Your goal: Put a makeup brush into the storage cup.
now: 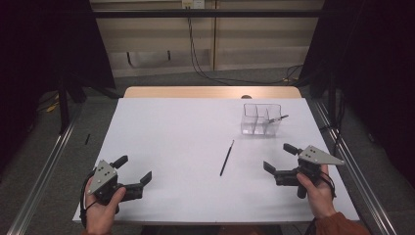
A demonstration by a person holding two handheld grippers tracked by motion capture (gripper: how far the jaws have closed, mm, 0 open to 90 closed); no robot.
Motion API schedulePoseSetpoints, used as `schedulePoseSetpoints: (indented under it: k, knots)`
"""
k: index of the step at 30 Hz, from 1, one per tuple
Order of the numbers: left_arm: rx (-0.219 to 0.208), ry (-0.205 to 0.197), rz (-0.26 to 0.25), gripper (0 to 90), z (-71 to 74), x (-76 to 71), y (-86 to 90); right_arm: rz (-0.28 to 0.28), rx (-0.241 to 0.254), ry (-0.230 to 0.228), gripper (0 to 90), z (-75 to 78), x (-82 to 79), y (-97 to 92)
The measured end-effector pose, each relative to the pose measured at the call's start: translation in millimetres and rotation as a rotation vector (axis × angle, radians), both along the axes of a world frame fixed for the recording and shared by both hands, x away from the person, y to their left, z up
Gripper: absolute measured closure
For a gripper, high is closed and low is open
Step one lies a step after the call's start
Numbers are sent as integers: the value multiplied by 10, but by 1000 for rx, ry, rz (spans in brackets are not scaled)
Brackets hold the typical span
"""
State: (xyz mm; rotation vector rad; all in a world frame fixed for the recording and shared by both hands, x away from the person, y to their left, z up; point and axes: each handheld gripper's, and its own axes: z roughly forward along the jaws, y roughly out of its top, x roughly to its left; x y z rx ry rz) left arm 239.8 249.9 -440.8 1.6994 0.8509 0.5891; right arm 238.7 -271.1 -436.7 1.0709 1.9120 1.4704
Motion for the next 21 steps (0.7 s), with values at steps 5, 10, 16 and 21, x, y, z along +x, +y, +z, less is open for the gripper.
schedulePoseSetpoints:
  k: [5,10,16,21]
  knots:
    - [2,0,-2,23,3,0,-2,24,-5,-10,3,37,92,95]
    - [3,2,-3,23,1,3,-4,31,7,-21,5,73,191,164]
    - [5,2,-7,23,3,6,-1,40,5,-33,6,112,291,261]
    - [8,-4,-10,23,11,16,4,48,6,-45,8,152,384,352]
